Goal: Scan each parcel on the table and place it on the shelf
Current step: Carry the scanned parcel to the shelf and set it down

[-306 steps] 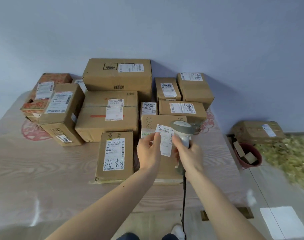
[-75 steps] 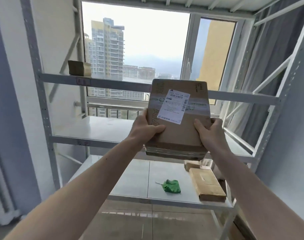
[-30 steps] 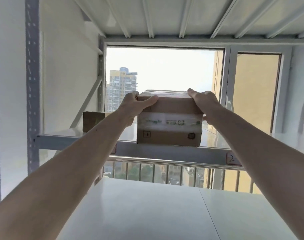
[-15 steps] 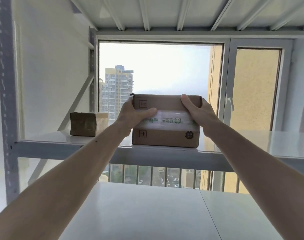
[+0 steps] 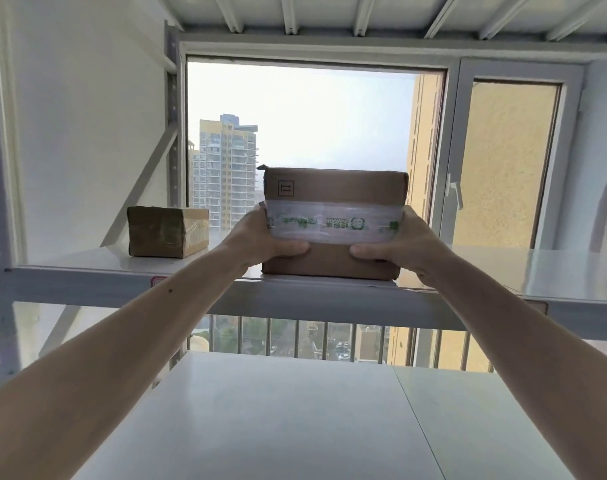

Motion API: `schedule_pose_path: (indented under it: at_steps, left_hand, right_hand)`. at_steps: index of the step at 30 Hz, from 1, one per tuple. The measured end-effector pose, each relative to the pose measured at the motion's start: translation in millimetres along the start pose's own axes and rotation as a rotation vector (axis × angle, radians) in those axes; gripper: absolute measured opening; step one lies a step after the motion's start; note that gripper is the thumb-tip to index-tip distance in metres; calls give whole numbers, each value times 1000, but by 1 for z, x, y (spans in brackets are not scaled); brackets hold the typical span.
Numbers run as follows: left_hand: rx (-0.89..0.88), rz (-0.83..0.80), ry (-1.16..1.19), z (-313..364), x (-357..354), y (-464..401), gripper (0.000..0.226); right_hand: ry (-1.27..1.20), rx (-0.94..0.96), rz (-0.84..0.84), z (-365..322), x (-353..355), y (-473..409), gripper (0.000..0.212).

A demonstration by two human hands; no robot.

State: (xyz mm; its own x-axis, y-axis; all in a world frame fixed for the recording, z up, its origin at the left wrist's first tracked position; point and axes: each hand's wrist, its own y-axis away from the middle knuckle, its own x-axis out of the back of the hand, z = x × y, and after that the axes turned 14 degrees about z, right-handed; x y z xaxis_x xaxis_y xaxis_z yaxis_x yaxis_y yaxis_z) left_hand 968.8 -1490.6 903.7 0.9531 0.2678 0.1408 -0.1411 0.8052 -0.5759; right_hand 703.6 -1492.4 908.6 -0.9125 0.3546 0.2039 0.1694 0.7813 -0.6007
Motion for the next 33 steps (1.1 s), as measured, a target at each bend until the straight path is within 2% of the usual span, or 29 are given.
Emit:
schedule_pose_path:
  at_steps: [3,8,13,26,30,31,33]
  left_hand:
    - [19,-17,-33,-3,0,-9,78]
    - [38,0,-88,-10,-2,-23,93]
    - [101,3,-77,-17,-7,-38,75]
    - [115,21,-72,-26,-16,-53,73]
    - [124,59,-38,-28,-16,-54,71]
    - [136,64,-31,-27,-15,-54,75]
    - [157,78,-49,-22,-12,-53,101]
  right_hand:
    - [15,4,-10,1,-3,-5,122]
    - [26,-49,12,4,-15,-13,114]
    - [60,-81,21,12,-28,-32,116]
    - [98,-121,42,24,-39,-52,117]
    - [115,-140,59,19,-37,-48,106]
    - [116,-141,64,19,-36,-47,105]
    - [115,-151,68,15,-32,-45,110]
